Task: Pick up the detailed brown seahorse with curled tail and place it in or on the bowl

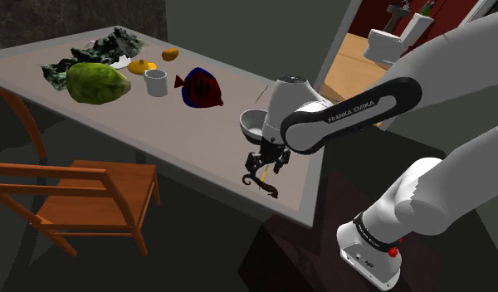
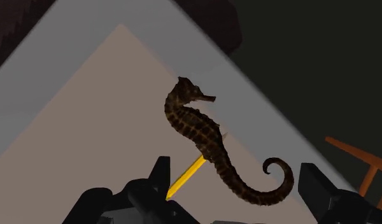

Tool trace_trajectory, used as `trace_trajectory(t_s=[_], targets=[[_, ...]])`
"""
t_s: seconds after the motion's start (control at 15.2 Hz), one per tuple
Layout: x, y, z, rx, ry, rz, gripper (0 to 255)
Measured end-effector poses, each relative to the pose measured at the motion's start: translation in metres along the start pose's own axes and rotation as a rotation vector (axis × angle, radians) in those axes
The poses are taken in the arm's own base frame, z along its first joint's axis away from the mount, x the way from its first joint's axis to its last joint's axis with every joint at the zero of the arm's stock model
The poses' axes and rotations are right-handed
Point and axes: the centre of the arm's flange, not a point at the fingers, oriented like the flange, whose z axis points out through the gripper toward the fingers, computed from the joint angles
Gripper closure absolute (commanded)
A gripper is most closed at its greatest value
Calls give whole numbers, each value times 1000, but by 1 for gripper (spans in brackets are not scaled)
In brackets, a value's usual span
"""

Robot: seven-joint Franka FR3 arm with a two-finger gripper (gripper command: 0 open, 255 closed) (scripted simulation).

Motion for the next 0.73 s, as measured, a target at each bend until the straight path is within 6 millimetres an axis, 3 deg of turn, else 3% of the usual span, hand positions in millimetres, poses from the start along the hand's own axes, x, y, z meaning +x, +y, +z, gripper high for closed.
trace_trajectory(t_s=[0.26,0.73], targets=[[-34,18,32,-56,102,-51,0],[-35,24,69,-63,116,-59,0]])
